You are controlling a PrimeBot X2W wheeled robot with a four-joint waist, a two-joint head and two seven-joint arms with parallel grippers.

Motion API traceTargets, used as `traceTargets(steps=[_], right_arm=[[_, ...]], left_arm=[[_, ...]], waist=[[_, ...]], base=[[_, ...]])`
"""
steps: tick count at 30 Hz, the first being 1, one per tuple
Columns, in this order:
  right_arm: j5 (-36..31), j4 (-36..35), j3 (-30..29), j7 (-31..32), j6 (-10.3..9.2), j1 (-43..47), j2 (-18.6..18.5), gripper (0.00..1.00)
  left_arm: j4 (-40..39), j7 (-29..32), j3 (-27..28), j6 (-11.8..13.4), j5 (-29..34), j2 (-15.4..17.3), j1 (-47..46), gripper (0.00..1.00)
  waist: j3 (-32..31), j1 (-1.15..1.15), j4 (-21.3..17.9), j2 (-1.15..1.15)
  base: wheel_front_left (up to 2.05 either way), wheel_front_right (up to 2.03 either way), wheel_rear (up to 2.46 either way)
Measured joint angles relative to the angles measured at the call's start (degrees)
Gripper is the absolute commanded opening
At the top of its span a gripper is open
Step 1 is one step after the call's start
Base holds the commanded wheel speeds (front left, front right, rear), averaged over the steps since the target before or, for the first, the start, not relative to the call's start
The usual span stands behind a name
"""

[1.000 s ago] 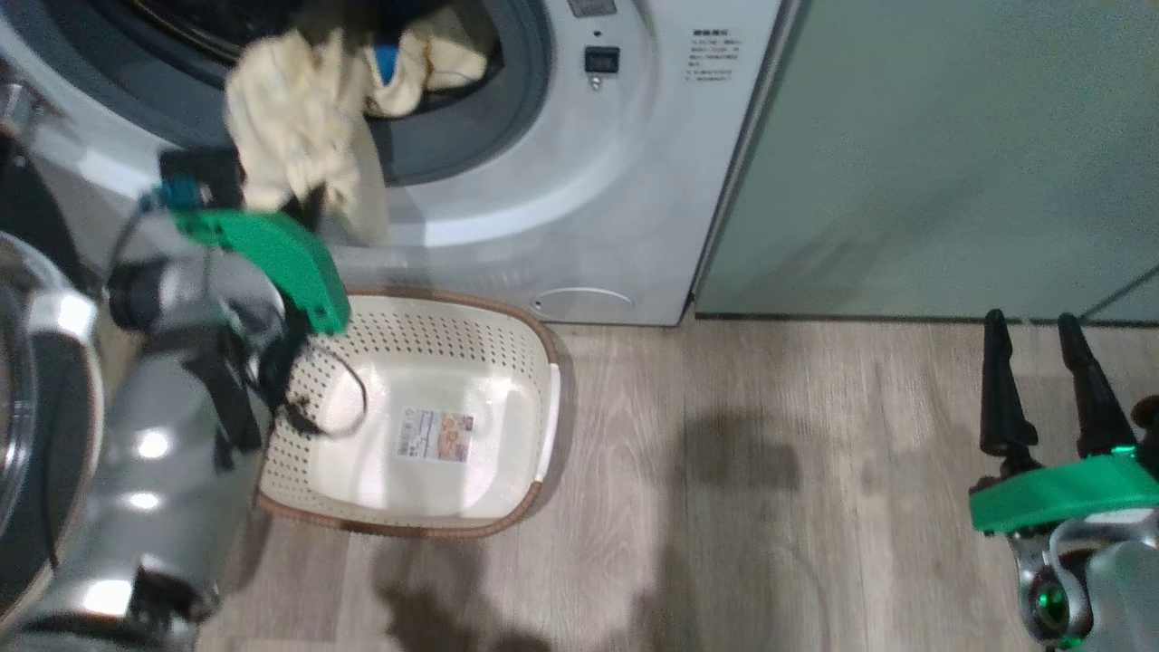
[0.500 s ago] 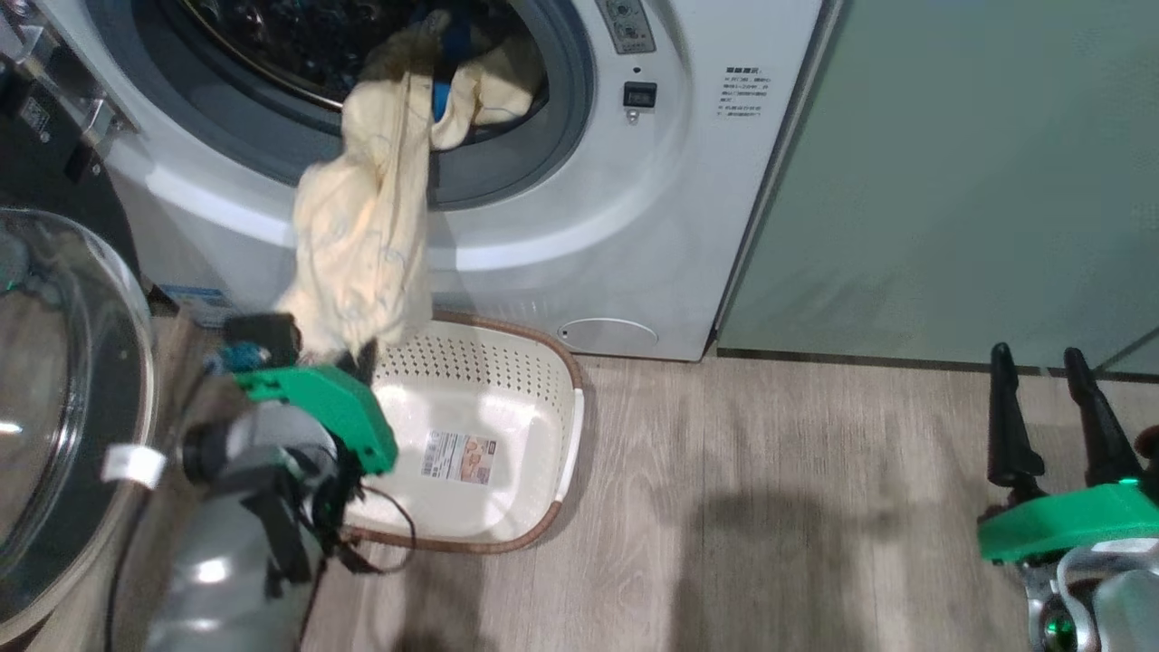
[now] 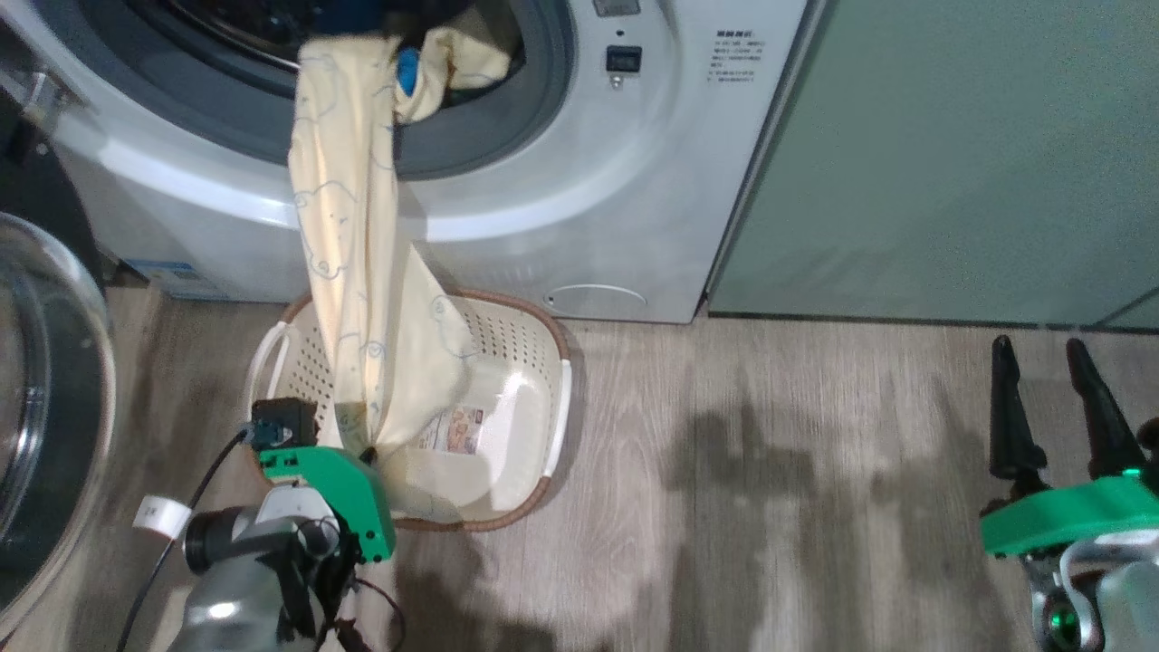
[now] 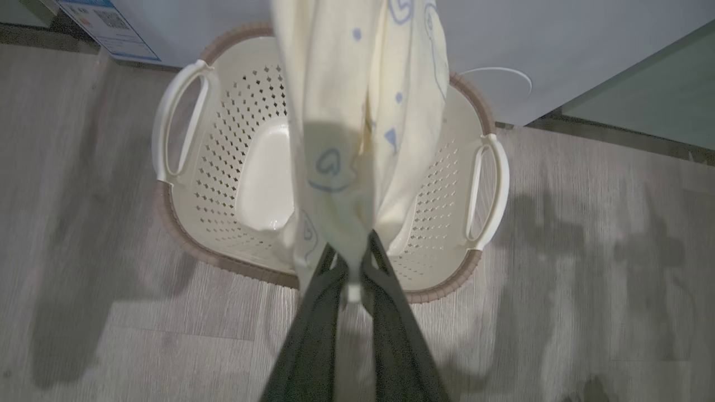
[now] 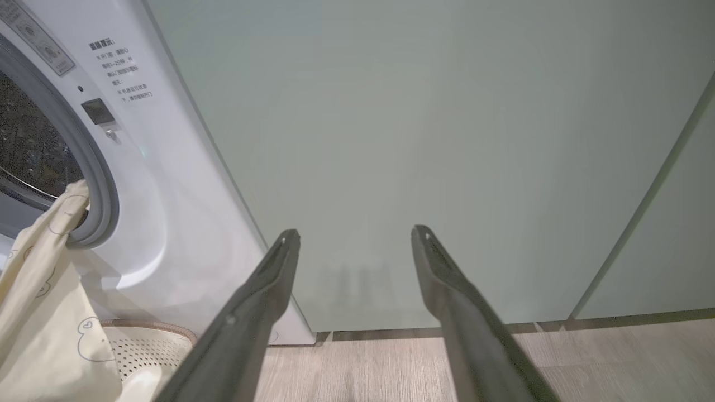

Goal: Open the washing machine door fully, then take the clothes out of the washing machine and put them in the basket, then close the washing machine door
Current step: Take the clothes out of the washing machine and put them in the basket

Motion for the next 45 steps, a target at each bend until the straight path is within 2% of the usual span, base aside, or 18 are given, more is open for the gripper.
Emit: traceTargets(steps=[8,13,19,27,37,38,40,41,45], right_arm=[[0.0,-0.9,0.2,0.0,0.00,-3.0,-0.4,1.00],[0.0,-1.0,0.3,0.0,0.00,-4.1,-0.7,1.00],[0.0,-1.7,0.4,0.0,0.00,-6.4,-1.0,1.00],[0.0,-2.4,0.4,0.0,0.00,-9.5,-1.0,1.00],[-0.5,-2.2,0.1,0.0,0.00,-10.4,-1.0,1.00],[-0.5,-2.2,0.1,0.0,0.00,-10.4,-0.9,1.00],[-0.5,-2.0,0.1,0.0,0.00,-10.4,-0.9,1.00],[-0.5,-2.0,0.1,0.0,0.00,-10.4,-0.9,1.00],[-0.5,-1.5,-0.1,0.0,0.00,-10.3,-0.6,1.00]], left_arm=[[8.9,-1.9,-0.7,-0.5,0.2,-1.0,-5.6,0.00],[11.8,-0.5,-1.6,-0.6,0.2,-0.8,-8.1,0.00],[12.9,0.6,-2.4,-0.9,0.6,-0.1,-10.3,0.00],[13.4,-2.5,-2.1,1.5,0.4,1.9,-13.8,0.00],[13.8,-4.3,-2.1,1.0,-0.3,2.2,-14.5,0.00],[13.8,-4.6,-2.0,1.0,-0.7,2.1,-14.4,0.22],[13.9,-5.5,-2.0,0.9,-1.0,2.1,-14.3,0.83],[13.9,-5.5,-2.0,0.9,-1.0,2.1,-14.3,1.00],[13.9,-7.8,-1.8,0.5,-1.6,2.1,-13.7,1.00]], waist=[[3.8,0.01,-1.7,0.00],[6.5,0.01,-3.1,0.00],[10.3,0.01,-4.7,0.00],[16.1,0.02,-6.8,0.00],[17.3,0.01,-7.5,0.00],[17.1,0.01,-7.4,0.00],[16.5,0.00,-7.2,0.00],[16.5,0.00,-7.2,0.00],[14.6,0.00,-6.8,0.00]], base=[[0.00,0.00,0.00],[0.00,0.00,0.00],[0.00,0.00,0.00],[0.00,0.00,0.00],[0.00,0.00,0.00],[0.00,0.00,0.00],[0.00,0.00,0.00],[0.00,0.00,0.00],[0.00,0.00,0.00]])
